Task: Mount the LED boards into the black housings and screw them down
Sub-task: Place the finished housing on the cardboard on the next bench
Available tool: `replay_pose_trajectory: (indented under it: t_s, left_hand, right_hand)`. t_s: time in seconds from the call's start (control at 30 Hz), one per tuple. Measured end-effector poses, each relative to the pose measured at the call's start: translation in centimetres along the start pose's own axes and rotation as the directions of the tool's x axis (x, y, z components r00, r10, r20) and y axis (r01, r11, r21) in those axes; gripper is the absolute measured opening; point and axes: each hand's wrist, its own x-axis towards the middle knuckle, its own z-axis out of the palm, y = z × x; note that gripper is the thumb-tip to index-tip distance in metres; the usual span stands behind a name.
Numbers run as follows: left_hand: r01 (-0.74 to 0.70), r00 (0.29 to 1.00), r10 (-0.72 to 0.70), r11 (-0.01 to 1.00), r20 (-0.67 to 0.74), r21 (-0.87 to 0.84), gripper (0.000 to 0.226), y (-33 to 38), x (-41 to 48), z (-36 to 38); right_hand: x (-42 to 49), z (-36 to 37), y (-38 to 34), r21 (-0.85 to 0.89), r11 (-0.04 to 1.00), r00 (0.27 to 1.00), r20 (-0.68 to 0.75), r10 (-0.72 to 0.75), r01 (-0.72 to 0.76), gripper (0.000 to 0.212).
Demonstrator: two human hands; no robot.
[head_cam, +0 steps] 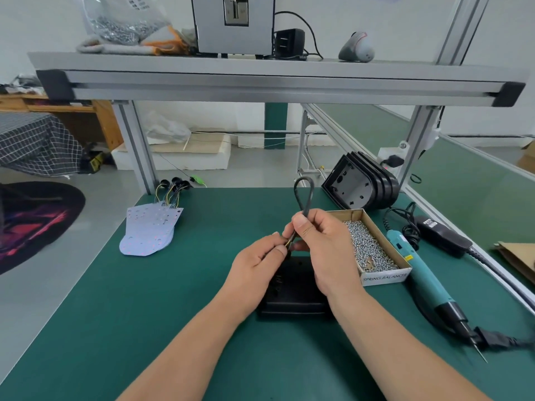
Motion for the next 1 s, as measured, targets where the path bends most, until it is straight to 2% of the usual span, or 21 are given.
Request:
replay_pose_trajectory:
  t_s: [0.2, 0.33, 0.43, 0.63, 0.8, 1.0]
  left_hand:
    - [0.021, 0.999, -0.021, 1.000, 0.035, -0.006, 0.015, -0.9, 0.3, -0.4]
    - [0.021, 0.993, -0.020, 1.000, 0.113, -0.007, 0.018, -1.2, 0.4, -0.5]
    - [0.040, 0.988, -0.040, 0.999, 0.150, 0.004, 0.011, -1.4, 0.6, -0.6]
    - [0.032, 0.988, -0.036, 0.999, 0.152, 0.025, 0.005, -1.7, 0.9, -0.7]
    - [0.042, 0.987, -0.050, 0.998, 0.153, 0.051, 0.021, -1.6, 0.9, -0.9]
    - [0.030, 0.986, -0.033, 0.999, 0.161, 0.023, 0.021, -2.0, 1.0, -0.9]
  right_hand:
    - [-0.4, 0.5, -0.1, 0.147, 0.985, 0.992, -0.071, 0.100, -0.089, 0.035]
    - [-0.5, 0.5, 0.1, 0.187, 0.976, 0.987, -0.101, 0.128, -0.108, 0.025]
    - [-0.5, 0.5, 0.4, 0.201, 0.975, 0.983, -0.131, 0.126, -0.098, 0.024]
    - [-0.6, 0.3, 0.7, 0.258, 0.961, 0.980, -0.144, 0.141, -0.100, 0.026]
    - [-0.5, 0.2, 0.8, 0.293, 0.948, 0.972, -0.152, 0.178, -0.128, 0.026]
    - [-0.4, 0.1, 0.8, 0.331, 0.934, 0.970, -0.149, 0.190, -0.132, 0.027]
